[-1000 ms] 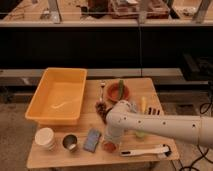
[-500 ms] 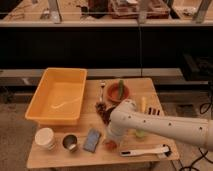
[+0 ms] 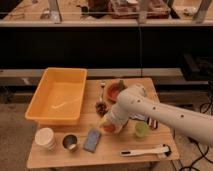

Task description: Place apple in tray

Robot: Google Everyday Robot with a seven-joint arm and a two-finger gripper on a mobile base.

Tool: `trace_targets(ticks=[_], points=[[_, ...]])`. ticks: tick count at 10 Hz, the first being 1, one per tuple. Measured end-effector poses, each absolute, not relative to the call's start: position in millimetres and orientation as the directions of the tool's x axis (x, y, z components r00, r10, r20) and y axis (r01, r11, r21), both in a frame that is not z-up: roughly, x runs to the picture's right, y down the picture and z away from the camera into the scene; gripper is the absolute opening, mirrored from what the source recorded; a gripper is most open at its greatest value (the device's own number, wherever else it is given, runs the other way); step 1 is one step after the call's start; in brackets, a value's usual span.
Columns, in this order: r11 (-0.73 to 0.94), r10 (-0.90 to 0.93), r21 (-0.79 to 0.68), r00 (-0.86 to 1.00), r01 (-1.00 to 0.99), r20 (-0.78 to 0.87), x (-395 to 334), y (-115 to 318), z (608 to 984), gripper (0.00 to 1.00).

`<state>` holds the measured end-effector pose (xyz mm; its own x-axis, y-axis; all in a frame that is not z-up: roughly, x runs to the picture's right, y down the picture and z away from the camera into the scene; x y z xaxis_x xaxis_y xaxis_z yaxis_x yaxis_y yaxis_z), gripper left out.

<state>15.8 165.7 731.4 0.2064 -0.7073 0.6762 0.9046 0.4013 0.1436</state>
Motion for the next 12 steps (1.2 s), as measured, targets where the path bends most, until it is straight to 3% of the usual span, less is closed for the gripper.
trace_targets(ticks=[6, 9, 12], points=[[0.48, -0.789, 0.392, 0.192, 0.785, 0.583, -66.3, 4.0, 733.6, 0.41], [0.466, -0.818, 0.493, 0.145, 0.735, 0.557, -139.2, -30.3, 722.3, 0.41], [0.456, -0.825, 0.538, 0.109, 0.709, 0.555, -212.9, -38.1, 719.0, 0.41]])
